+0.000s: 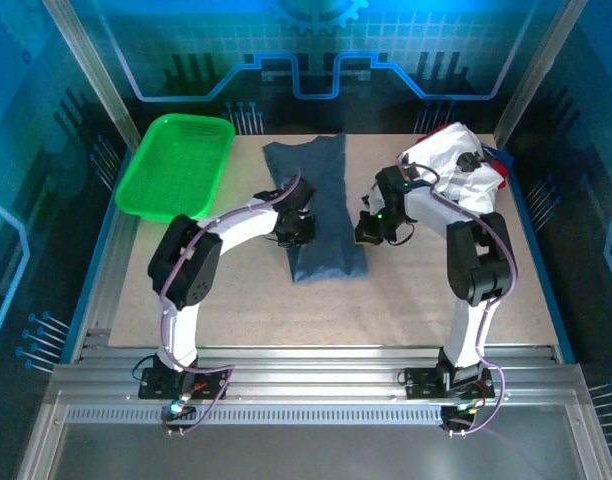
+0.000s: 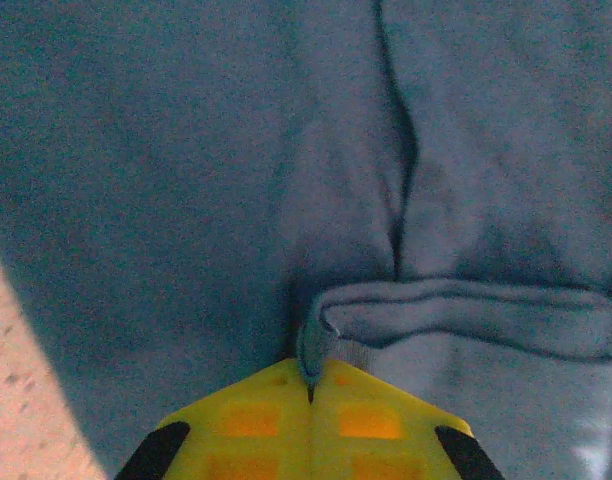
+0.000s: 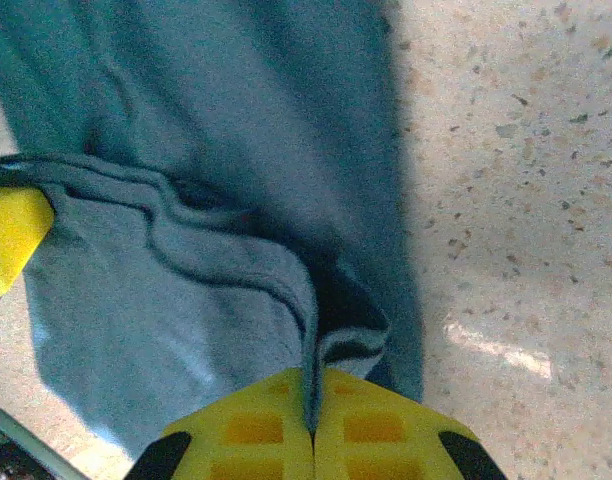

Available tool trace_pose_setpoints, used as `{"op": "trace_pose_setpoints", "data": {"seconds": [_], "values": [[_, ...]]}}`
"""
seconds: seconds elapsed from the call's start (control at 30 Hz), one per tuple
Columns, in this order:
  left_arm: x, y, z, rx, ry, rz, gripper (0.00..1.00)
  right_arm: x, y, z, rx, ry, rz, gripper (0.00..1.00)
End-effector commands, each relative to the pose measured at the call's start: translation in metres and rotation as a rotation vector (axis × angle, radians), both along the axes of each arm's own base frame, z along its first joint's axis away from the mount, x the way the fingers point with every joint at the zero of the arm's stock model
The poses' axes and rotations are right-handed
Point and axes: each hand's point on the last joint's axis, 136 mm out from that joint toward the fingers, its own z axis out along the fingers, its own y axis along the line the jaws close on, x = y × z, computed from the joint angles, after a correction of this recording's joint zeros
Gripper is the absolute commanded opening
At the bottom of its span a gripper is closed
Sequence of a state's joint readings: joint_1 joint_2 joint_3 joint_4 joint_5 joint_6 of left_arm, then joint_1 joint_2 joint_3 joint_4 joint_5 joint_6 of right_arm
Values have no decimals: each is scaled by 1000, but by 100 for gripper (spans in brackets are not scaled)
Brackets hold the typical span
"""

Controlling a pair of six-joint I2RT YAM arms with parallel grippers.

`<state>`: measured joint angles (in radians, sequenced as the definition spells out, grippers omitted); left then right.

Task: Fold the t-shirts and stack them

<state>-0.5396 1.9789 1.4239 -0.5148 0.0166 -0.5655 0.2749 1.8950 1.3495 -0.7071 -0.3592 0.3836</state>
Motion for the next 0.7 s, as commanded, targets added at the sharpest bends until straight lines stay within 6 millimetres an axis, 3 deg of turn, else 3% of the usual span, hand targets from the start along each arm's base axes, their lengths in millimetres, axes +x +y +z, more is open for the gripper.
{"op": "trace_pose_setpoints", "data": {"seconds": [0.0,0.37,0.67], "values": [[-3,4,38,-27,-105,2,0,-5,2,39,9,-77,33,2],[-18,15,66,-105,-188,65,0,-23,9,60,42,-130,72,0],[-20,26,117,-137,-315,95,0,-7,21,111,99,-278,114,0]]}}
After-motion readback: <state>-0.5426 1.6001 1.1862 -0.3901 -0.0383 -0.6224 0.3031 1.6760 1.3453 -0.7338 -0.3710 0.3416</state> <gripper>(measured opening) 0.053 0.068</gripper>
